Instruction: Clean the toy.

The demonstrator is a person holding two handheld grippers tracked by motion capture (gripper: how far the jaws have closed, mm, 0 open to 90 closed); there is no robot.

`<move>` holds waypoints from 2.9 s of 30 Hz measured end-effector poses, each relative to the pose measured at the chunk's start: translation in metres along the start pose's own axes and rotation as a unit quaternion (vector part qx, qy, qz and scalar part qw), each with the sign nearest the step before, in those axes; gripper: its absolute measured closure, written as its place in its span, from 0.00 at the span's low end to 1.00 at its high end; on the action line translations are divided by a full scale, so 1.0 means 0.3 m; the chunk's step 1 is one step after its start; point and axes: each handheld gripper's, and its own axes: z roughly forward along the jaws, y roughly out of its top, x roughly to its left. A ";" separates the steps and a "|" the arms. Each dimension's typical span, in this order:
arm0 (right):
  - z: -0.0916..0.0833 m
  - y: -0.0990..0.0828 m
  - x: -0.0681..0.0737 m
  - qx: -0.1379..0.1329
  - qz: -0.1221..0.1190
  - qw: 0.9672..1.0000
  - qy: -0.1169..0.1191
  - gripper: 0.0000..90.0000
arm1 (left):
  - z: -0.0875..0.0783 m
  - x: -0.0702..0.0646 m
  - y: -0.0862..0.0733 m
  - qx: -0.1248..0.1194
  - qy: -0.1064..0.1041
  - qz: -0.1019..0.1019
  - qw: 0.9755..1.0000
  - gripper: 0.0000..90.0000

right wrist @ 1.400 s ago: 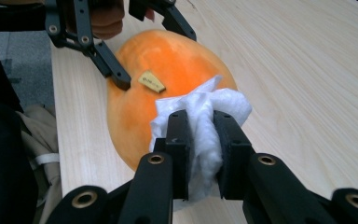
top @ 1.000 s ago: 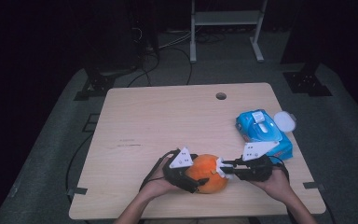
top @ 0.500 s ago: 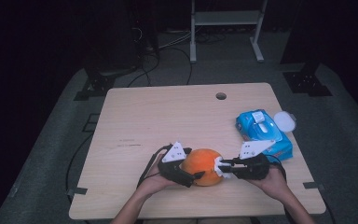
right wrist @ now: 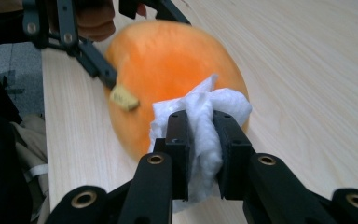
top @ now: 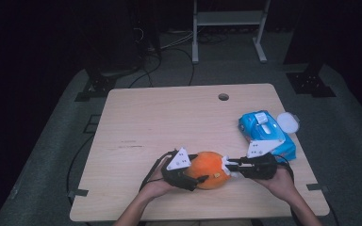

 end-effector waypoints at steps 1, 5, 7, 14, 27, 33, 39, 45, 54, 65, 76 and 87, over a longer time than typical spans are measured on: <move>0.003 0.009 0.006 -0.006 -0.003 1.000 0.003 0.85 | 0.000 -0.006 0.002 0.003 -0.001 0.013 1.000 0.25; 0.009 0.026 0.016 -0.015 -0.009 1.000 0.013 0.85 | -0.010 -0.002 -0.005 0.005 -0.004 0.017 1.000 0.25; 0.007 0.014 0.010 -0.013 -0.003 1.000 0.014 0.85 | -0.016 0.010 -0.009 0.006 -0.007 0.007 1.000 0.24; -0.005 -0.018 -0.009 -0.001 0.008 1.000 0.002 0.85 | -0.008 -0.005 -0.002 0.004 -0.010 0.022 1.000 0.24; 0.005 -0.029 0.009 0.003 0.000 1.000 0.027 0.85 | -0.016 0.042 -0.022 -0.002 -0.043 -0.060 0.997 0.07; 0.008 0.014 0.045 -0.007 -0.013 1.000 0.012 0.85 | -0.008 0.004 0.001 0.012 -0.028 -0.037 0.999 0.22; 0.037 0.083 0.109 -0.009 -0.063 0.998 0.017 0.85 | 0.003 -0.034 0.023 0.031 -0.014 0.006 0.999 0.24; -0.001 0.036 0.060 -0.009 -0.035 0.999 -0.007 0.85 | 0.005 -0.027 0.015 0.017 -0.013 0.000 1.000 0.26; 0.034 0.058 0.088 0.001 -0.050 0.999 0.021 0.85 | 0.000 -0.011 0.037 -0.007 -0.034 -0.031 0.999 0.07; 0.021 0.086 0.098 -0.005 -0.060 0.998 -0.019 0.85 | 0.004 -0.043 0.042 -0.020 0.066 0.050 0.996 0.37; 0.053 -0.019 -0.011 0.022 -0.002 0.999 -0.037 0.85 | -0.025 0.062 -0.050 -0.001 0.022 -0.041 0.999 0.26; 0.065 0.019 0.011 -0.002 -0.003 1.000 -0.018 0.85 | -0.021 0.061 -0.062 0.002 0.005 -0.027 1.000 0.23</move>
